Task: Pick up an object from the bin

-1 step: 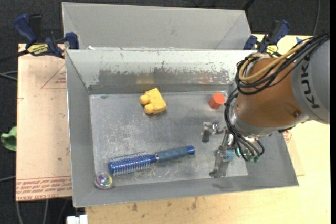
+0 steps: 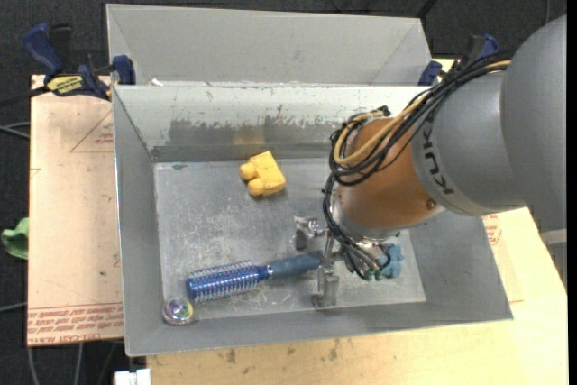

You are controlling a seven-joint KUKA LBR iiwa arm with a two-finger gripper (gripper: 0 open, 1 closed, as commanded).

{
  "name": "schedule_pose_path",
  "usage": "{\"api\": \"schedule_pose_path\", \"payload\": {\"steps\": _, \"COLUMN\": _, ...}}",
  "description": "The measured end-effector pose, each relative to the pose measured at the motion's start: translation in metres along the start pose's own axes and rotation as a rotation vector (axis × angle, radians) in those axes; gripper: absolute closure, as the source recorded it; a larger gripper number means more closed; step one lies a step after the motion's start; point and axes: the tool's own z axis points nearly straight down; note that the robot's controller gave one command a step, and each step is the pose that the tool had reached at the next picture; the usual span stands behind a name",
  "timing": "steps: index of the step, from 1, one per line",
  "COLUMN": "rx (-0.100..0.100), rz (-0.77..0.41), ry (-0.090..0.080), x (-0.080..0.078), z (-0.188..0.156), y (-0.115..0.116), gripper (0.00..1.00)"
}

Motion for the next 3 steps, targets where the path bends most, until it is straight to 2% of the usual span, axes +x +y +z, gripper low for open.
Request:
{"api": "schedule_pose_path", "payload": {"steps": 1, "rx": 0.002, "rz": 0.004, "ry": -0.006, "x": -0.001, "z": -0.004, "y": -0.002, "gripper": 1.0}}
{"api": "schedule_pose_path", "payload": {"steps": 2, "rx": 0.002, "rz": 0.053, "ry": -0.016, "x": -0.015, "z": -0.164, "y": -0.002, "gripper": 1.0}}
{"api": "schedule_pose_path", "payload": {"steps": 3, "rx": 0.002, "rz": 0.053, "ry": -0.007, "x": -0.013, "z": -0.159, "y": -0.002, "gripper": 0.0}}
